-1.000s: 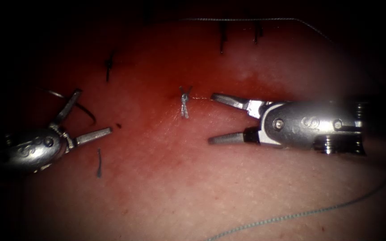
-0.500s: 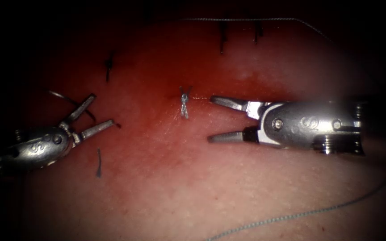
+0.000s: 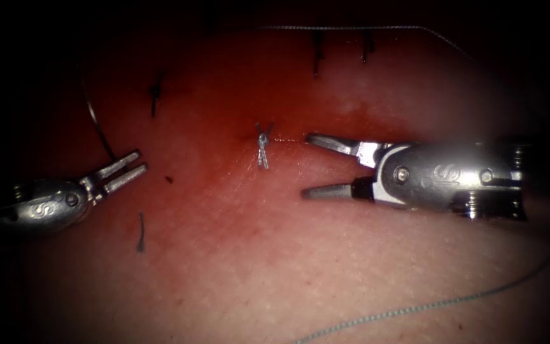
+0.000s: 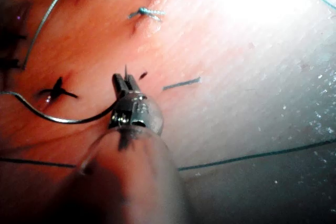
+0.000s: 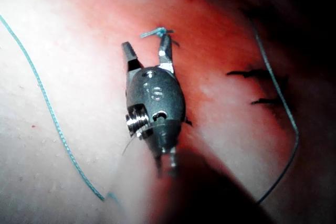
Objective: Wound Closure
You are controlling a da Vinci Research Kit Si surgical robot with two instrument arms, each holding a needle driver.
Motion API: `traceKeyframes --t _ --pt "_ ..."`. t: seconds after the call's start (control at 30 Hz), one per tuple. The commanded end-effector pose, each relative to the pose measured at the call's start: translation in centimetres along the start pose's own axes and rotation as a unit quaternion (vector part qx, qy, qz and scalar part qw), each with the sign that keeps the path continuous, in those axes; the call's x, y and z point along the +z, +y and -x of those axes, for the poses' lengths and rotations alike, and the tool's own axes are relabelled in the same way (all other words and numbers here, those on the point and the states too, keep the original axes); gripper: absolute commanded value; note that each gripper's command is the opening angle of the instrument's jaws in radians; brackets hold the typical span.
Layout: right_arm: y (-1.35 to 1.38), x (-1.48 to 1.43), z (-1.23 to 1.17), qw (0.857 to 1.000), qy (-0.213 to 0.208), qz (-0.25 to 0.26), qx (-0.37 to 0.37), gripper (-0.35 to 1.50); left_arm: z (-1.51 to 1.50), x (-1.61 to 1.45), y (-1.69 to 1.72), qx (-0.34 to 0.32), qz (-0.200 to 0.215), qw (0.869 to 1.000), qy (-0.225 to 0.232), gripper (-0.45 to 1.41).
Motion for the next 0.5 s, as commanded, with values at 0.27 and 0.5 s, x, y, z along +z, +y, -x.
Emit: traceKeyframes --t 0.27,0.5 --pt "0.35 -0.23 -0.08 0.999 -0.037 0.001 -0.035 0.74 -0.63 0.28 -0.13 0.077 0.004 0.997 0.02 -0.45" --pt "0.7 -0.55 -0.07 0.998 -0.023 -0.016 0.055 0.42 -1.03 0.66 -0.08 0.094 0.01 0.994 0.053 -0.45"
